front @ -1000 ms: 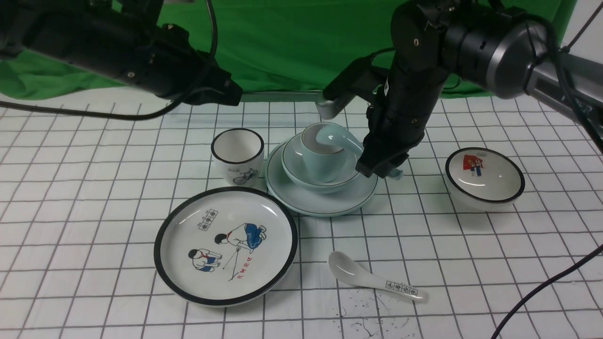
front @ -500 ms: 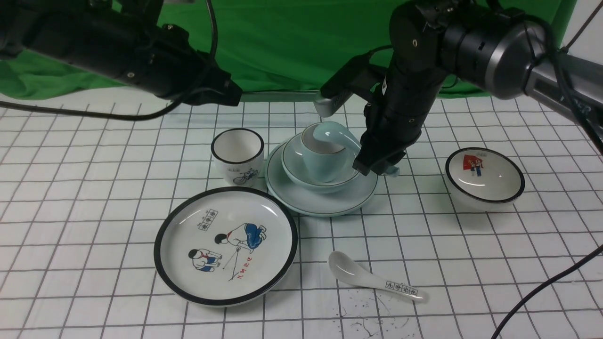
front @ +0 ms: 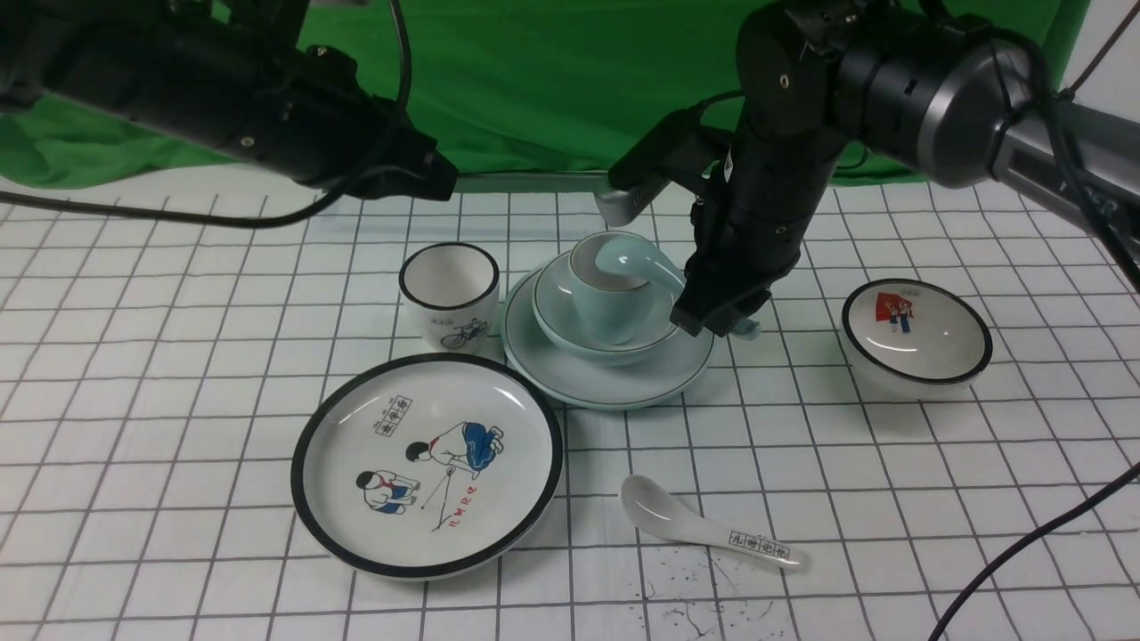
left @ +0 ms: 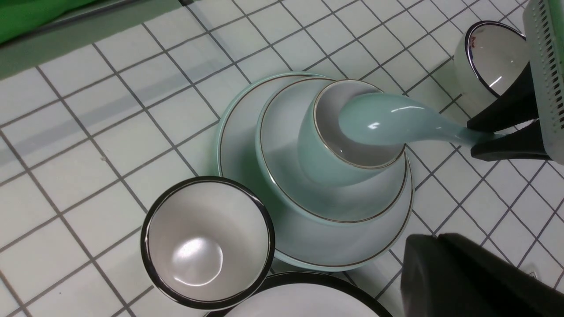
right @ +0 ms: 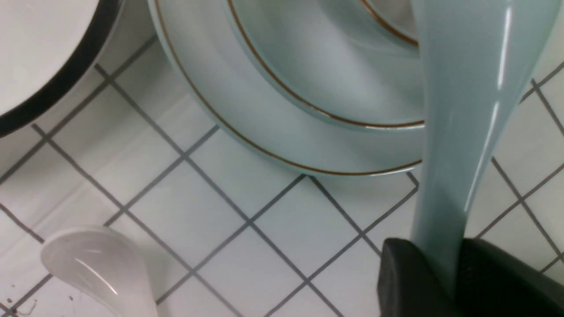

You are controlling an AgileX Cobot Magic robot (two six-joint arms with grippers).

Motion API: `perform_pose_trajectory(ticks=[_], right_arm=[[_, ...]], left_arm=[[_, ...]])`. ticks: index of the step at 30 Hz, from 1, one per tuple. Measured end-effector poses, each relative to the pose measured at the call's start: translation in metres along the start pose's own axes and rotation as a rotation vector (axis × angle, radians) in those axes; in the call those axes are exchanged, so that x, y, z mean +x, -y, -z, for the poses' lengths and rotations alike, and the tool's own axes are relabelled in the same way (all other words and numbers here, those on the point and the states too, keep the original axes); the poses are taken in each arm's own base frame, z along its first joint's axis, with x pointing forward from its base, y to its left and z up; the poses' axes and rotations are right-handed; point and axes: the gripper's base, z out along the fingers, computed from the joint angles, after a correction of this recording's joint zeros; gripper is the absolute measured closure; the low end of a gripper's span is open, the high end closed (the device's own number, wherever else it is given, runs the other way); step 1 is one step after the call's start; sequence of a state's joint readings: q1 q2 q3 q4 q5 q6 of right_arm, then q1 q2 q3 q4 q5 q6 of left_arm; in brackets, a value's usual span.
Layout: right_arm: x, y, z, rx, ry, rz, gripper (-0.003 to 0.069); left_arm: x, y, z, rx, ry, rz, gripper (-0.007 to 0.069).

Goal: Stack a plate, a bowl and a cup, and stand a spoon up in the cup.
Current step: Use the right arm to put the blue soup spoon into the blue teacup in the middle

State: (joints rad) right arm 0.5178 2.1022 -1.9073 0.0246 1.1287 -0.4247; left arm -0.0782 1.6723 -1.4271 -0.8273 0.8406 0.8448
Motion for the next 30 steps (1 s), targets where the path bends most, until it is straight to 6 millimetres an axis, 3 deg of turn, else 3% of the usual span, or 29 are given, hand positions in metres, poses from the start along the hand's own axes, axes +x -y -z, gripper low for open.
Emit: perform_pose_trajectory(ticks=[14, 22, 30], right_arm=[[0.000, 0.000, -0.001, -0.002, -0.004, 0.000, 0.0480], [0.000, -0.001, -0.013, -0.013, -0.028, 0.002, 0.0480], [-0.014, 0.007, 0.014, 0.029, 0.061, -0.013, 0.0480]], left_arm=[[0.000, 0.000, 0.000, 0.000, 0.000, -0.001, 0.0655], [0.000, 0.000, 0.000, -0.001, -0.001, -0.002, 0.0655], [0.001, -0.001, 0.000, -0.013, -0.014, -0.017, 0.0655]])
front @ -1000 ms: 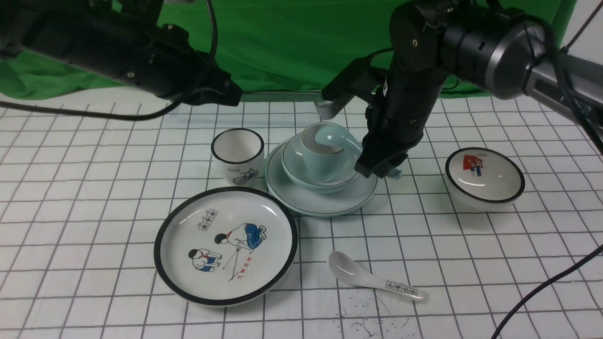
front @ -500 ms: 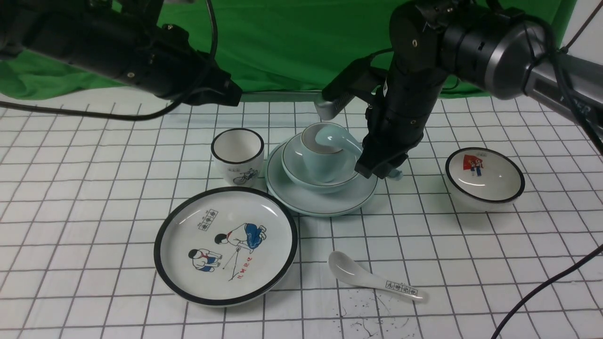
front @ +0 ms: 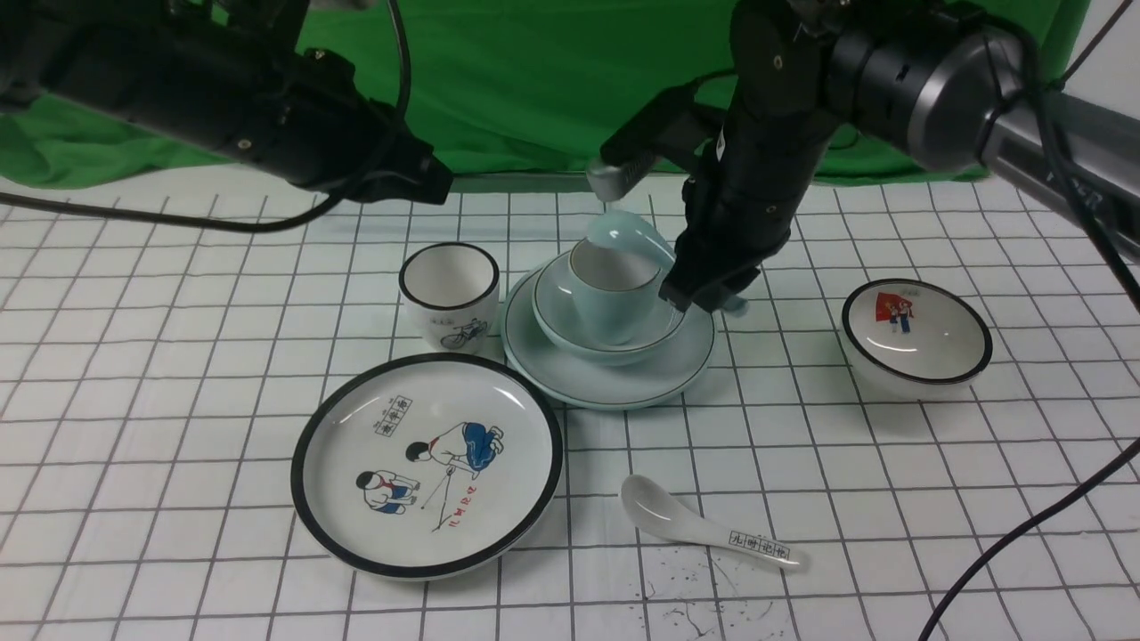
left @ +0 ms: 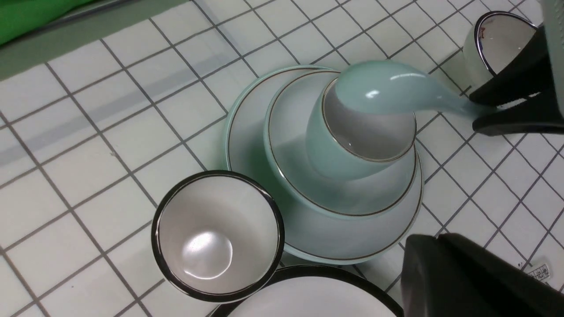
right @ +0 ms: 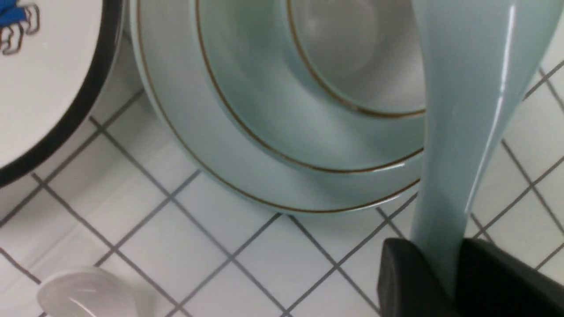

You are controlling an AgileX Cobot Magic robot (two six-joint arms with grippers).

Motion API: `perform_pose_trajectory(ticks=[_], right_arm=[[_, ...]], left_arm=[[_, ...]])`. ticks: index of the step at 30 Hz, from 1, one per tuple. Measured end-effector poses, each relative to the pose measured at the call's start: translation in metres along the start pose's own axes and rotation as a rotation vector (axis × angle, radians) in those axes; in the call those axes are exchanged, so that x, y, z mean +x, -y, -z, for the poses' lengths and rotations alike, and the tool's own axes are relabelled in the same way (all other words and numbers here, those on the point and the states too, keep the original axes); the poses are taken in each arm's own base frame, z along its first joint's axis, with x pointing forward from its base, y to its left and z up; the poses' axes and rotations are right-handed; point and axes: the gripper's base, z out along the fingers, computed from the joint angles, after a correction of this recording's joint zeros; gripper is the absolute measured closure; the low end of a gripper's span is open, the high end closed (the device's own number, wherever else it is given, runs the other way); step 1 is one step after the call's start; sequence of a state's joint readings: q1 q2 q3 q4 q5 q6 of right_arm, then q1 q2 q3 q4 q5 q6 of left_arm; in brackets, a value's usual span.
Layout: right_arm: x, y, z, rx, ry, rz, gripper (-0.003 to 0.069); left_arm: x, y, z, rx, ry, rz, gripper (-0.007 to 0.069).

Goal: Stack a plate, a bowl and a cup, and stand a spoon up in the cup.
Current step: Use the right arm to put the blue soup spoon into the blue teacup in the middle

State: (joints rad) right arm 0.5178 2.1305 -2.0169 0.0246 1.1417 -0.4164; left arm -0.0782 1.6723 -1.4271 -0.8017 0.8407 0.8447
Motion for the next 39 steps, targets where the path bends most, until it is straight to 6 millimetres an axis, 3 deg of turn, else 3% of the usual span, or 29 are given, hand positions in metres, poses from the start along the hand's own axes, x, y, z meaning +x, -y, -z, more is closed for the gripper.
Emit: perform_pose_trajectory(ticks=[20, 34, 39], right_arm=[[0.002, 0.000, 0.005, -0.012, -0.029, -0.028, 0.0456], [-0.023, 0.011, 0.017, 0.092, 0.224, -0.067, 0.0436], [-0.028, 0.015, 0.035, 0.109, 0.270, -0.090, 0.0369]], left_arm=[[0.000, 0.000, 0.000, -0.001, 0.000, -0.002, 0.0655], [0.000, 0.000, 0.000, -0.001, 0.000, 0.000, 0.0655], [0.000, 0.000, 0.000, -0.002, -0.001, -0.002, 0.0655]])
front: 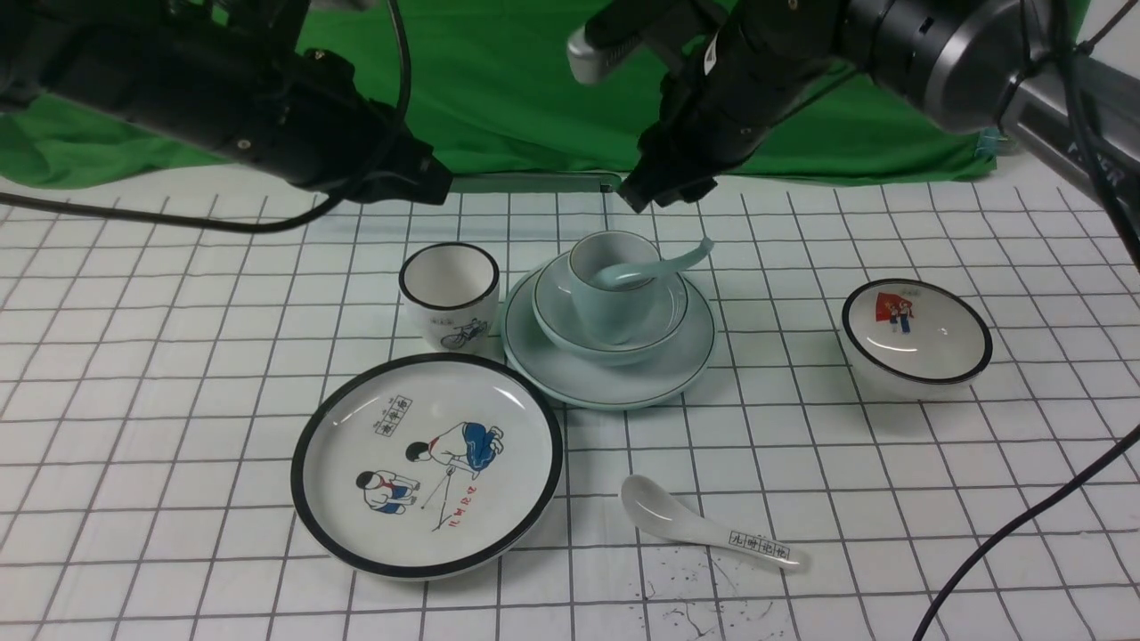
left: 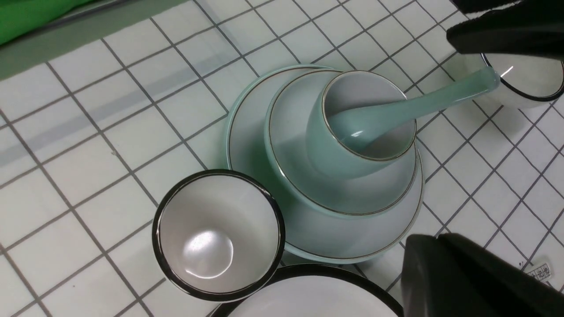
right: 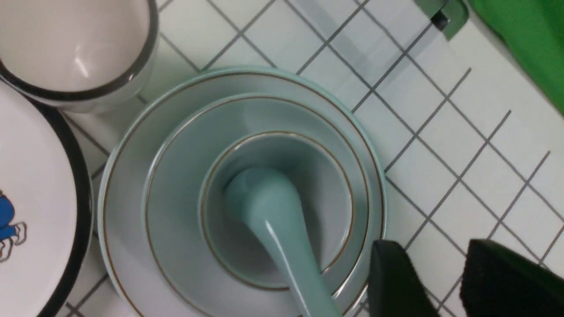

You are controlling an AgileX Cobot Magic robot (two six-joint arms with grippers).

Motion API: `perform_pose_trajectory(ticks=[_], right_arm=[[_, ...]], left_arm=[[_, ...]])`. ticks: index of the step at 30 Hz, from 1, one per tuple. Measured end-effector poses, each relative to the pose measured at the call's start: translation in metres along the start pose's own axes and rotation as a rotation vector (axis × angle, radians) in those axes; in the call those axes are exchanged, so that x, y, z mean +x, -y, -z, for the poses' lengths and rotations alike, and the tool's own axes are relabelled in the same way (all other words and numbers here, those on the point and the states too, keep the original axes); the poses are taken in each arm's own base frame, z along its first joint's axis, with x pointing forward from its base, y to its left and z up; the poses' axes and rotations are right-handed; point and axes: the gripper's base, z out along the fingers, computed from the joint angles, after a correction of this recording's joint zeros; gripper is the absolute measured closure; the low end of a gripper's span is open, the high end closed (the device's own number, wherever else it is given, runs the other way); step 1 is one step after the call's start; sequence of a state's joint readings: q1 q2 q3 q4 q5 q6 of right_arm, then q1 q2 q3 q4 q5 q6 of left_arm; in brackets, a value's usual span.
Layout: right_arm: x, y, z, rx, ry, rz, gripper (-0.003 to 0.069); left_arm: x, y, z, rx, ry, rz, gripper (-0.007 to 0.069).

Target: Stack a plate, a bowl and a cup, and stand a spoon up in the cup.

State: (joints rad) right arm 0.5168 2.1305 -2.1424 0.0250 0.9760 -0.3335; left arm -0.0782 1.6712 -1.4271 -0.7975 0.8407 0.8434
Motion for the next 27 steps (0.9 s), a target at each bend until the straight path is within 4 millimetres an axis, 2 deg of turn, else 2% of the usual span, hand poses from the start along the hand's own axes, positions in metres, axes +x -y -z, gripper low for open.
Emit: perform_pose_trajectory(ticks=[1, 4, 5, 8, 9, 11, 12, 13, 15, 16, 19, 20, 23, 26, 27], right_arm=[[-0.001, 0.001, 0.003, 0.001, 0.002, -0.001, 0.0364], [-0.012, 0.006, 0.032, 0.008, 0.013, -0.010, 0.0345], [-0.011, 0.006, 0.032, 0.006, 0.006, -0.010, 0.0345], [-0.015, 0.010, 0.059, 0.010, 0.013, -0.012, 0.0417], [-0.015, 0.010, 0.060, 0.010, 0.012, -0.012, 0.0425], [-0.015, 0.011, 0.083, 0.020, 0.039, -0.014, 0.0565], [-0.015, 0.011, 0.084, 0.020, 0.038, -0.014, 0.0574], [-0.012, 0.011, 0.101, 0.026, 0.055, -0.015, 0.0624], [-0.009, 0.011, 0.118, 0.032, 0.070, -0.016, 0.0643], [-0.004, 0.010, 0.139, 0.039, 0.090, -0.017, 0.0647], [0.007, 0.008, 0.170, 0.049, 0.116, -0.017, 0.0647], [0.014, 0.006, 0.186, 0.053, 0.127, -0.018, 0.0647], [0.031, 0.001, 0.215, 0.068, 0.168, -0.019, 0.0647], [0.048, -0.005, 0.227, 0.089, 0.233, -0.033, 0.0647], [0.050, -0.006, 0.232, 0.093, 0.248, -0.036, 0.0647]], left_arm=[[0.000, 0.000, 0.000, 0.000, -0.001, -0.001, 0.0655], [0.000, 0.000, 0.001, -0.007, 0.001, -0.007, 0.0655], [-0.001, 0.000, 0.002, -0.011, 0.003, -0.010, 0.0655], [-0.008, 0.004, 0.017, -0.074, 0.044, -0.056, 0.0655], [-0.008, 0.004, 0.019, -0.075, 0.048, -0.058, 0.0655], [-0.017, 0.014, 0.048, -0.157, 0.105, -0.100, 0.0655], [-0.017, 0.014, 0.048, -0.162, 0.103, -0.104, 0.0655], [-0.021, 0.023, 0.070, -0.215, 0.136, -0.120, 0.0655], [-0.023, 0.030, 0.088, -0.260, 0.153, -0.136, 0.0655], [-0.022, 0.037, 0.106, -0.309, 0.171, -0.130, 0.0655], [-0.014, 0.052, 0.136, -0.376, 0.210, -0.094, 0.0655], [-0.009, 0.058, 0.148, -0.402, 0.224, -0.080, 0.0655], [0.014, 0.070, 0.164, -0.441, 0.235, -0.048, 0.0655], [0.042, 0.082, 0.179, -0.483, 0.272, -0.031, 0.0655], [0.045, 0.083, 0.179, -0.485, 0.272, -0.029, 0.0655]])
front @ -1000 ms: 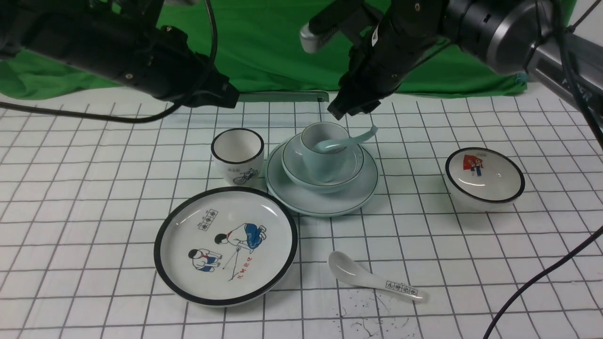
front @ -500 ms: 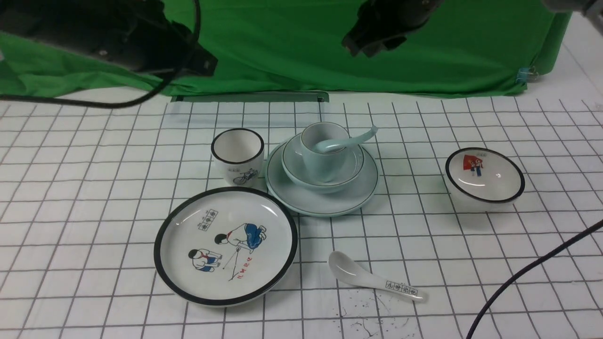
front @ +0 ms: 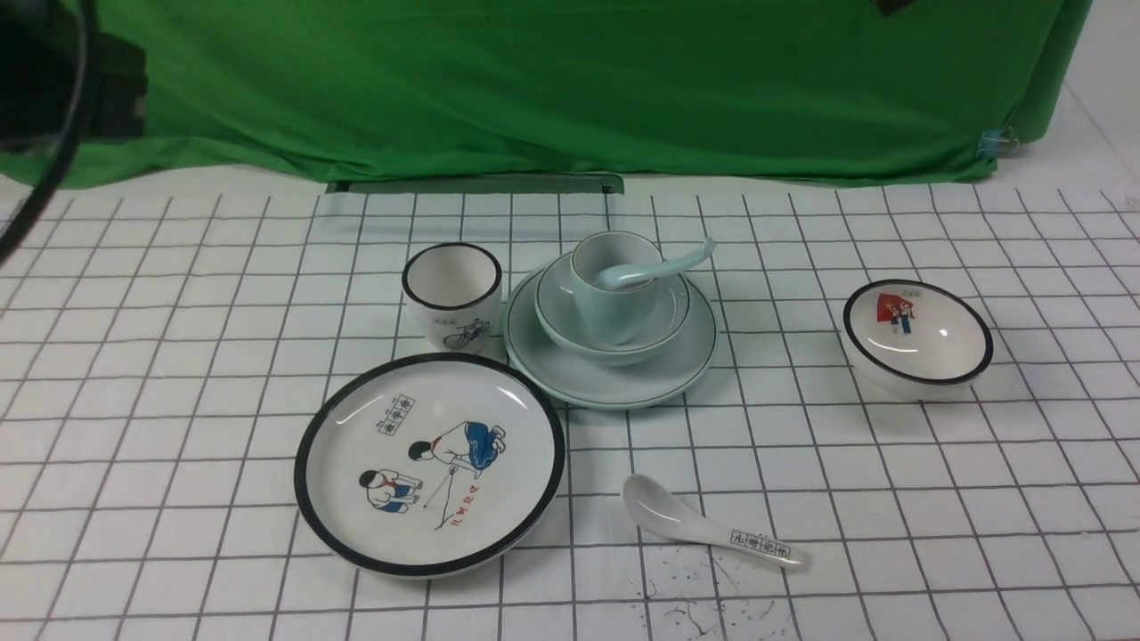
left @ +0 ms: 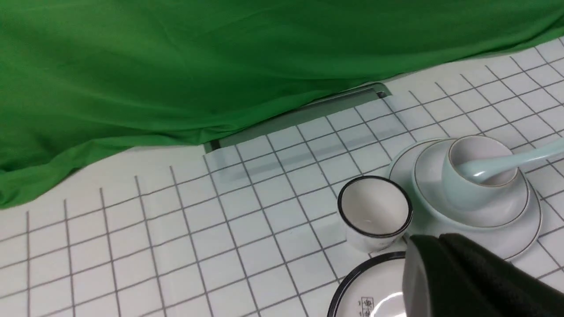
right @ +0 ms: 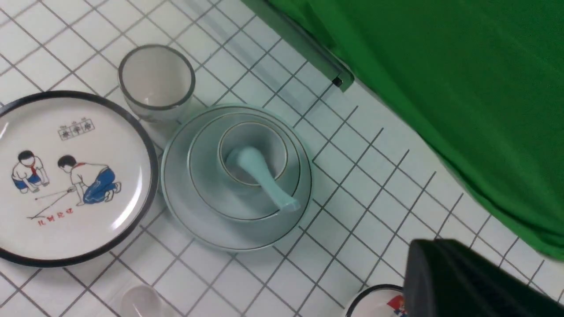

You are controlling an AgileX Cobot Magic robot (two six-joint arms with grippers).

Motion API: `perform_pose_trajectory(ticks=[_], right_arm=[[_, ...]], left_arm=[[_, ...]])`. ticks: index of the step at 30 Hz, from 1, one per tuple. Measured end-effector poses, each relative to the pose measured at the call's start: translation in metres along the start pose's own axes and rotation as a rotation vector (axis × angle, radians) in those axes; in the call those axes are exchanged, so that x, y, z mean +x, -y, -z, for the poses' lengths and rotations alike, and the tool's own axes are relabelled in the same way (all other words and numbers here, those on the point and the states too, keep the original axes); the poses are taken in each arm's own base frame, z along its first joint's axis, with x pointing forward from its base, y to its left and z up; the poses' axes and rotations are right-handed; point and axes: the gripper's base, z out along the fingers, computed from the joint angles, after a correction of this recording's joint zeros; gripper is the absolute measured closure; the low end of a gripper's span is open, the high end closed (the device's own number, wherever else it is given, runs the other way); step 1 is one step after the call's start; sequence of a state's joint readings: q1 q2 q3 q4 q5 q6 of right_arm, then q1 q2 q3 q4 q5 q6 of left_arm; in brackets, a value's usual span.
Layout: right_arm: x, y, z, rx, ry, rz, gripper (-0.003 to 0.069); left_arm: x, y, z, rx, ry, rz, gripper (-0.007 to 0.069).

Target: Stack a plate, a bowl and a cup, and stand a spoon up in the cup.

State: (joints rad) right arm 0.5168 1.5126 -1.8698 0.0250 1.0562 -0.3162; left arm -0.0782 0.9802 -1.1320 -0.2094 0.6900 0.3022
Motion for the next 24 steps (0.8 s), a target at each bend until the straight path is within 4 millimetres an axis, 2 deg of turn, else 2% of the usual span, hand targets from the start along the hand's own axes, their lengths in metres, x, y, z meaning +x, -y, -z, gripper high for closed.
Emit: perform_pose_trajectory(ticks=[1, 2, 6, 7, 9, 10, 13, 19, 24], right_arm=[[0.012, -0.004, 0.011, 0.019, 0.063, -0.019, 0.0647], [0.019, -0.006, 0.012, 0.026, 0.091, -0.030, 0.0647], [0.054, -0.021, 0.033, 0.047, 0.252, -0.066, 0.0647], [0.060, -0.023, 0.031, 0.044, 0.269, -0.073, 0.0647], [0.083, -0.033, 0.042, 0.048, 0.373, -0.103, 0.0647], [0.085, -0.034, 0.048, 0.051, 0.394, -0.107, 0.0647], [0.121, -0.047, 0.064, 0.076, 0.575, -0.160, 0.0647], [0.166, -0.060, 0.090, 0.146, 0.793, -0.181, 0.0647], [0.177, -0.063, 0.101, 0.165, 0.855, -0.185, 0.0647]], left_arm=[[0.018, 0.002, 0.015, -0.027, 0.023, 0.011, 0.0655], [0.027, 0.004, 0.024, -0.042, 0.039, 0.014, 0.0655], [0.077, 0.010, 0.048, -0.087, 0.048, 0.025, 0.0655], [0.084, 0.011, 0.052, -0.094, 0.053, 0.025, 0.0655], [0.110, 0.016, 0.067, -0.106, 0.084, 0.037, 0.0655], [0.112, 0.016, 0.068, -0.107, 0.088, 0.038, 0.0655], [0.143, 0.022, 0.087, -0.124, 0.189, 0.062, 0.0655], [0.166, 0.026, 0.102, -0.159, 0.365, 0.047, 0.0655], [0.168, 0.026, 0.103, -0.166, 0.393, 0.041, 0.0655]])
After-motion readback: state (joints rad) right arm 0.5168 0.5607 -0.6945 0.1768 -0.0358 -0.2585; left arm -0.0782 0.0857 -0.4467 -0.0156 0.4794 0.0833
